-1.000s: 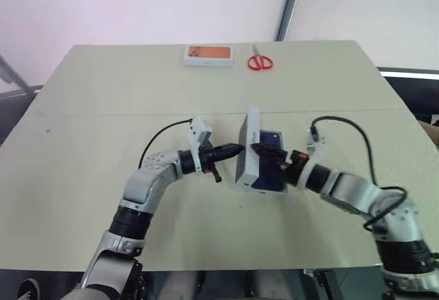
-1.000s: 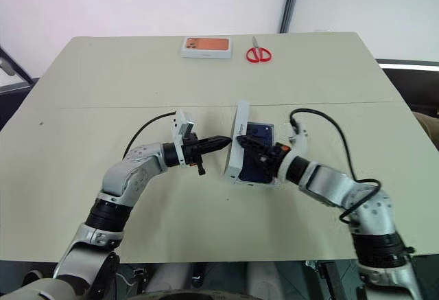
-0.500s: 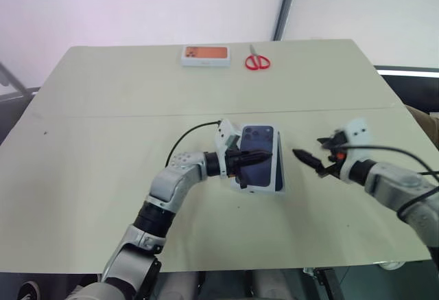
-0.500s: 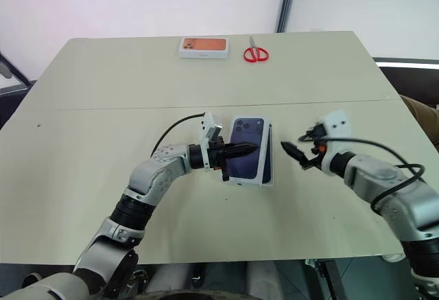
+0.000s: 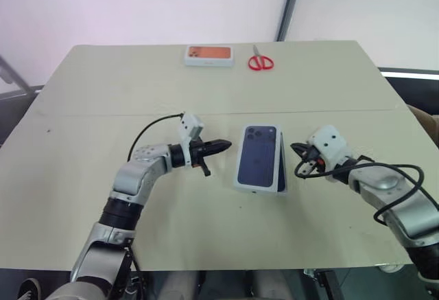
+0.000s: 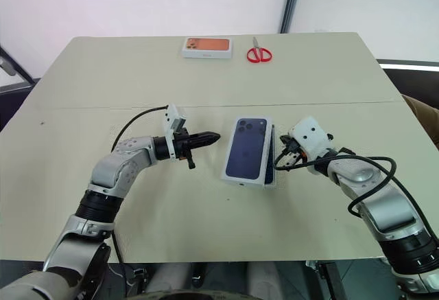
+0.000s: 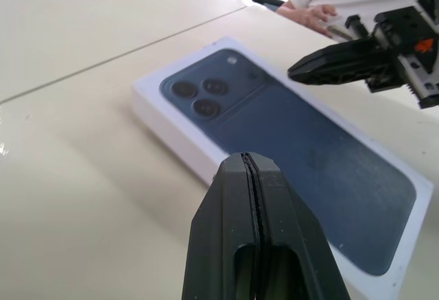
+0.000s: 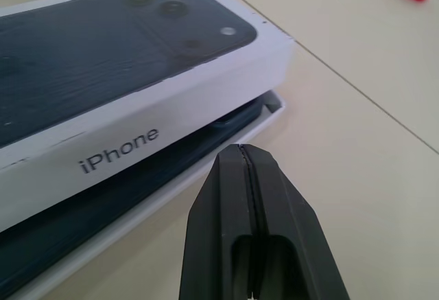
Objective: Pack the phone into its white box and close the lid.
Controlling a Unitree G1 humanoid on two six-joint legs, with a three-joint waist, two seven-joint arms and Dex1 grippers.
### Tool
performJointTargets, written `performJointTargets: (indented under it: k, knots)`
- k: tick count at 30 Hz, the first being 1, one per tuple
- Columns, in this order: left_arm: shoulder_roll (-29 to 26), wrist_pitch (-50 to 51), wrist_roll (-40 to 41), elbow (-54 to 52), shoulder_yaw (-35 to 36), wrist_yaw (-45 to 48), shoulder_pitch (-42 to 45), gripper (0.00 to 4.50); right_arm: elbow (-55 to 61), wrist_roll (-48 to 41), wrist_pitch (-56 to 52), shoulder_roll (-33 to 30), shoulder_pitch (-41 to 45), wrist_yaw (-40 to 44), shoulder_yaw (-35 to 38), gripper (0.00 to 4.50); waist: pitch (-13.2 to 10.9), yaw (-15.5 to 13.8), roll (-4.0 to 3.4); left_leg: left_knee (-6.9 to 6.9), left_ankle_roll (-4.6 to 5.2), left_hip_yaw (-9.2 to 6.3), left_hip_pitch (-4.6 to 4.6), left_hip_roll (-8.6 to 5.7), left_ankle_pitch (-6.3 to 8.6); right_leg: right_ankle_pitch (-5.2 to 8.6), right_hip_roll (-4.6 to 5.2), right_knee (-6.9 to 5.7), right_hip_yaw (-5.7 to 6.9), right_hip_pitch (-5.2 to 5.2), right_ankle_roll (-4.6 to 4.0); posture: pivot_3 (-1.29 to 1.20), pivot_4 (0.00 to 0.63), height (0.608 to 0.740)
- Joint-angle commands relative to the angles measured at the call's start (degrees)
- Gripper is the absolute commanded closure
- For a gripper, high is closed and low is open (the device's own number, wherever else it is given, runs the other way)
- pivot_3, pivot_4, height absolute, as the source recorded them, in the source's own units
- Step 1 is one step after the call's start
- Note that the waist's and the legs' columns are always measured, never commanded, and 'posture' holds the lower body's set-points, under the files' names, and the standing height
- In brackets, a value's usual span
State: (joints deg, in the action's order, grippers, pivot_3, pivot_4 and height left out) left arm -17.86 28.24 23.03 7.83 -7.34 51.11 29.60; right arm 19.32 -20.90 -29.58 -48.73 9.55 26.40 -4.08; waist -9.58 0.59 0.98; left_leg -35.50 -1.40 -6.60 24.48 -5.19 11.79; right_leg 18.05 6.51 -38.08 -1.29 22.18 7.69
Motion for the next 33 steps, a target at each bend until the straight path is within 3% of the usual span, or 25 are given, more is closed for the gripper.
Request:
performJointTargets:
  k: [1, 15, 33]
  knots:
    - [0.8, -3.0, -2.2, 2.0, -0.9, -0.5, -0.4, 4.50, 3.0, 1.1, 0.0, 0.6, -0.7, 2.1, 1.0, 4.46, 0.0, 0.0, 0.00, 0.01, 0.00, 0.00, 0.00, 0.00, 0.00, 0.00, 0.00, 0.00, 0.00, 0.00, 0.00, 0.00, 0.150, 0.740]
    - [7.8, -2.6, -3.3, 4.5, -3.6, 0.1, 1.7, 4.50, 3.9, 5.0, -1.0, 3.1, -1.6, 3.6, 2.8, 4.46, 0.0, 0.0, 0.00, -0.01, 0.00, 0.00, 0.00, -0.01, 0.00, 0.00, 0.00, -0.02, 0.01, 0.00, 0.00, 0.00, 0.150, 0.740]
    - [7.3, -3.1, -4.4, 5.0, -3.7, 0.6, 1.8, 4.50, 3.6, 9.5, -0.2, 4.0, -4.4, 4.9, 4.0, 4.46, 0.0, 0.0, 0.00, -0.05, 0.00, 0.00, 0.00, -0.01, 0.00, 0.00, 0.00, -0.03, 0.01, -0.02, 0.00, 0.00, 0.150, 0.740]
